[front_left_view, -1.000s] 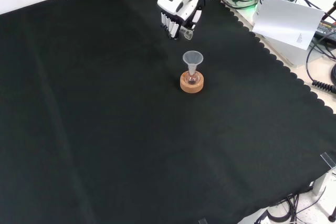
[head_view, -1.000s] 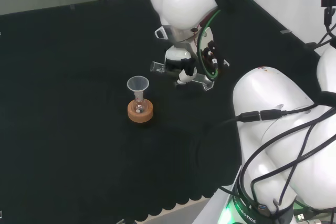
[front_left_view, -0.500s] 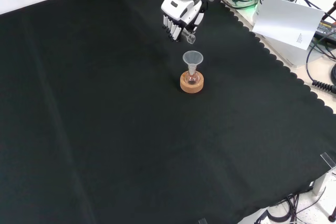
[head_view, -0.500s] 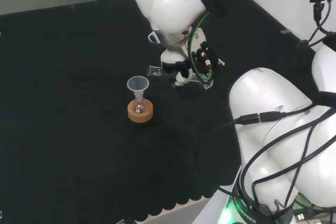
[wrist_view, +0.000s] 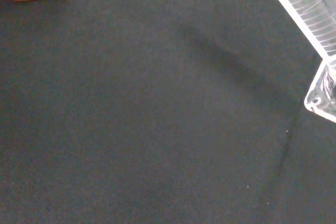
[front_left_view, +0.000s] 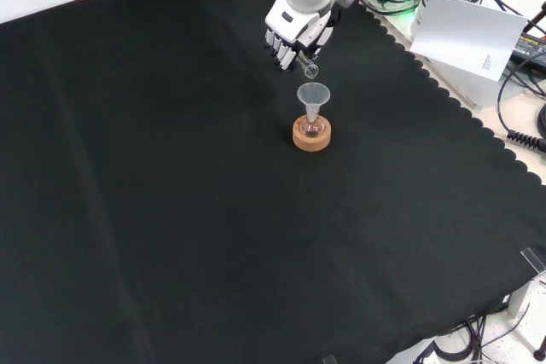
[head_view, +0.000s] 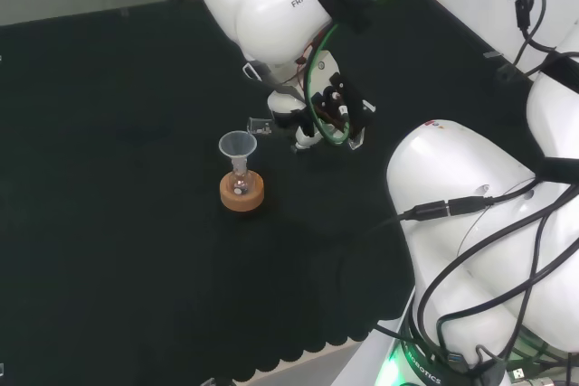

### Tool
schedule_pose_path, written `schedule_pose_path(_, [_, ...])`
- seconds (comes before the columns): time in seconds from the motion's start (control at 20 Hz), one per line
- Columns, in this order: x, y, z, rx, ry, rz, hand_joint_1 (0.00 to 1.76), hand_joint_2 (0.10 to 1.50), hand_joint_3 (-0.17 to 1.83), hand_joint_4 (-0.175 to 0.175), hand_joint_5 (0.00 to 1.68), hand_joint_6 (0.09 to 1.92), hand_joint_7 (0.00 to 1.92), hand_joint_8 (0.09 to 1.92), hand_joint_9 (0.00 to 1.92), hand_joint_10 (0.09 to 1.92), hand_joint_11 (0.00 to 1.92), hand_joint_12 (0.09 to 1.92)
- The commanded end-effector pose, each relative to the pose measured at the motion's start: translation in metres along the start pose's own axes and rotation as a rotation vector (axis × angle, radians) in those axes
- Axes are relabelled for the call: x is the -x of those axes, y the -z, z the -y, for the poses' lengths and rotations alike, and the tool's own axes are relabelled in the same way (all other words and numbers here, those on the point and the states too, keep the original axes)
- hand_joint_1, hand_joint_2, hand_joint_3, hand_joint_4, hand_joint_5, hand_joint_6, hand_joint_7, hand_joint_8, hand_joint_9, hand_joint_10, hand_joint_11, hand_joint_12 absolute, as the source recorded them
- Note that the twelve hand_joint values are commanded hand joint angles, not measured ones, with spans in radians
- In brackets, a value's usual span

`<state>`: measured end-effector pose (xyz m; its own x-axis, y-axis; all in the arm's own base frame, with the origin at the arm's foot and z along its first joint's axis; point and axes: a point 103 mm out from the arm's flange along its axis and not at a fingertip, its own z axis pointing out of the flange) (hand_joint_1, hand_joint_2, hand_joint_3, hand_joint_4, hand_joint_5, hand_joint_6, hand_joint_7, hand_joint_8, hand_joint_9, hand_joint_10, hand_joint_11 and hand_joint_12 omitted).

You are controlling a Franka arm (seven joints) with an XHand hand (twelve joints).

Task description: Pour the water from the graduated cylinder into the round-bottom flask.

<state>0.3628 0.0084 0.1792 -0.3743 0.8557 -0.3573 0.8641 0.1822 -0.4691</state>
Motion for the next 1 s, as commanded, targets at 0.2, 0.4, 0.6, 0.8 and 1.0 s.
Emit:
schedule_pose_path(0.2, [0.002, 0.004, 0.0, -0.043, -0.054, 0.069, 1.14, 1.17, 0.0, -0.175, 0.89, 1.15, 1.17, 0.38, 1.35, 0.09, 1.22, 0.75])
schedule_pose_path(0.4, [0.002, 0.006, 0.003, -0.044, -0.068, 0.108, 1.13, 1.17, 0.0, -0.175, 0.89, 1.16, 1.18, 0.38, 1.35, 0.09, 1.22, 0.75])
schedule_pose_path(0.6, [0.001, 0.009, 0.006, -0.038, -0.069, 0.133, 1.13, 1.17, 0.0, -0.175, 0.88, 1.16, 1.18, 0.37, 1.35, 0.09, 1.22, 0.75])
schedule_pose_path(0.8, [-0.002, 0.013, 0.008, -0.035, -0.072, 0.151, 1.13, 1.17, 0.0, -0.175, 0.88, 1.16, 1.18, 0.37, 1.36, 0.09, 1.22, 0.75])
schedule_pose_path(1.0, [-0.005, 0.017, 0.01, -0.031, -0.075, 0.176, 1.13, 1.17, 0.0, -0.175, 0.88, 1.16, 1.18, 0.37, 1.36, 0.09, 1.22, 0.75])
